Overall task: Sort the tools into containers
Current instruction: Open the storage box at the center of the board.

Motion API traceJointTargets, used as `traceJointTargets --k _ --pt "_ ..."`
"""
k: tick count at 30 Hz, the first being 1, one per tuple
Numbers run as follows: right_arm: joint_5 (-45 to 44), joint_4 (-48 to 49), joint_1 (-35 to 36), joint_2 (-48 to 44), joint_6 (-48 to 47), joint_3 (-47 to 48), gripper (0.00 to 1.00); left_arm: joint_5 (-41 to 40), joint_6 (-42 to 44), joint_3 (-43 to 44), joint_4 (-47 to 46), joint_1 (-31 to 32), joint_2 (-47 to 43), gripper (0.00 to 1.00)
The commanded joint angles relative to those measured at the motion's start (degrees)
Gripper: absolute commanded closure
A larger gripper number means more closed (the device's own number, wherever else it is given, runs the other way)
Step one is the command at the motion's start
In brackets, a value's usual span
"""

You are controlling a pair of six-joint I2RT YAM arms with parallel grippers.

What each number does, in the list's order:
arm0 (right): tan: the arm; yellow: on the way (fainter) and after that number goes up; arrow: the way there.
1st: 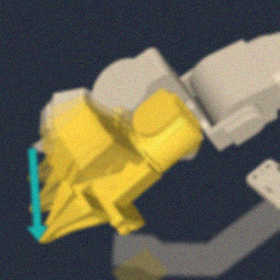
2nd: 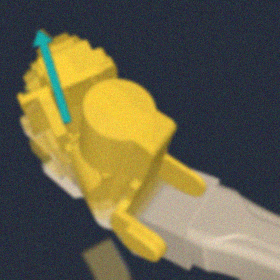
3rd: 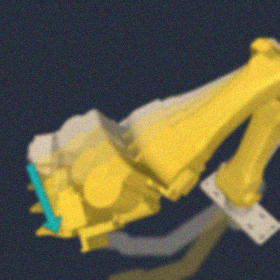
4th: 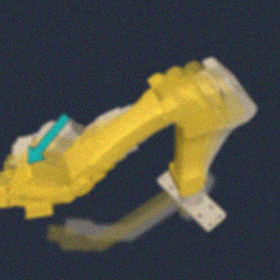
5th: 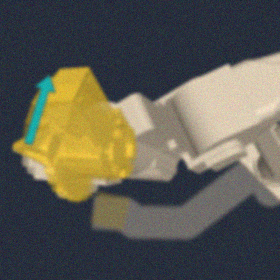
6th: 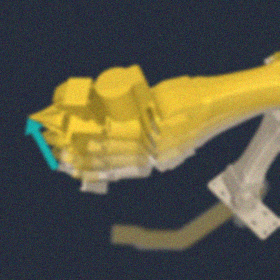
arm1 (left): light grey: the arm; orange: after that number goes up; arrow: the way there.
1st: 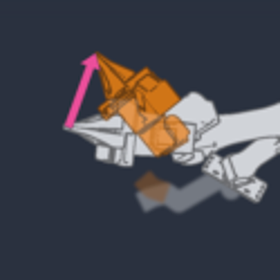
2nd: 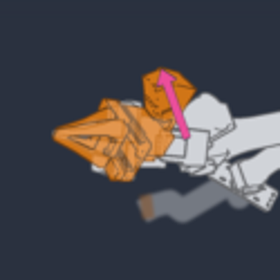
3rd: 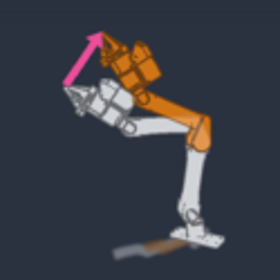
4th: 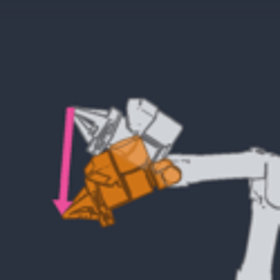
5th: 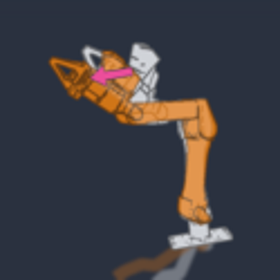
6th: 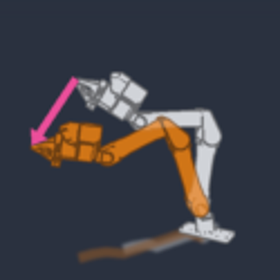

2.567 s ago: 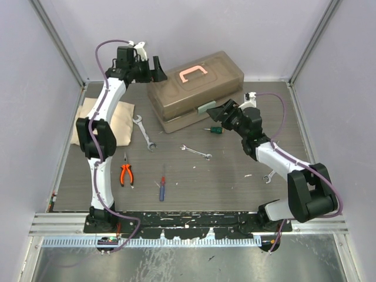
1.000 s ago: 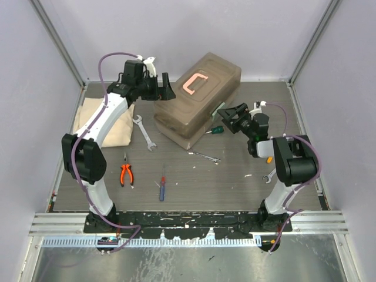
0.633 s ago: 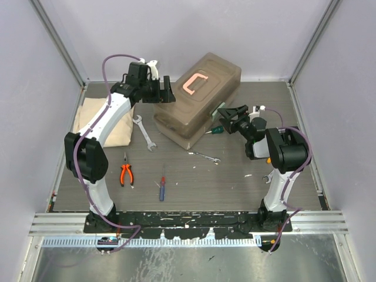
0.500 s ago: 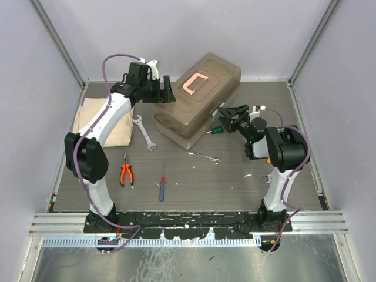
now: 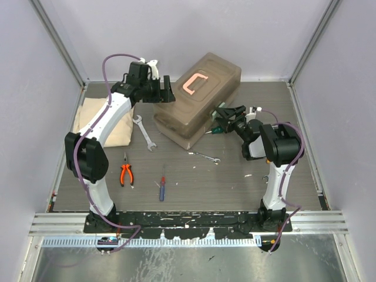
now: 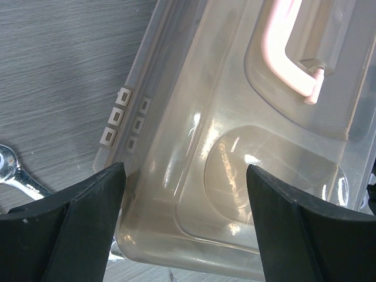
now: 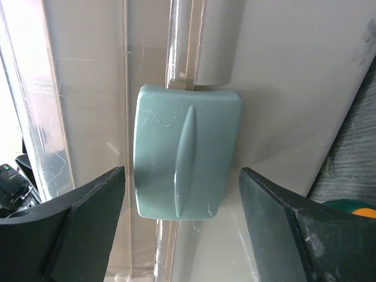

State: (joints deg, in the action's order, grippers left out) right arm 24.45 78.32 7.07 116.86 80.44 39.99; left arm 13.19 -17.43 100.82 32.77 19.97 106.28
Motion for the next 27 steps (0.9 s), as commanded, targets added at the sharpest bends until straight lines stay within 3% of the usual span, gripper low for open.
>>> traceJointTargets --k 1,11,16,22,27 --pt "-0.89 7.29 1.02 1.48 1.28 2.45 0.18 -2.82 2.18 0.42 5.4 0.38 2.13 0.17" --pt "-1.42 15.92 2.05 6.7 6.16 4.53 0.25 -2.82 3.02 1.37 6.28 1.19 2.94 0.17" --pt "-1.08 16.89 2.15 6.8 6.33 4.84 0.42 -3.08 3.57 1.84 6.79 1.57 3.23 0.17" --pt "-1.7 12.76 2.24 3.05 2.26 2.98 0.53 -3.25 3.68 2.27 7.13 1.59 3.42 0.17" --pt "-3.11 4.82 2.25 -3.53 -3.67 1.57 0.56 -3.52 3.72 2.39 7.39 1.68 3.59 0.18"
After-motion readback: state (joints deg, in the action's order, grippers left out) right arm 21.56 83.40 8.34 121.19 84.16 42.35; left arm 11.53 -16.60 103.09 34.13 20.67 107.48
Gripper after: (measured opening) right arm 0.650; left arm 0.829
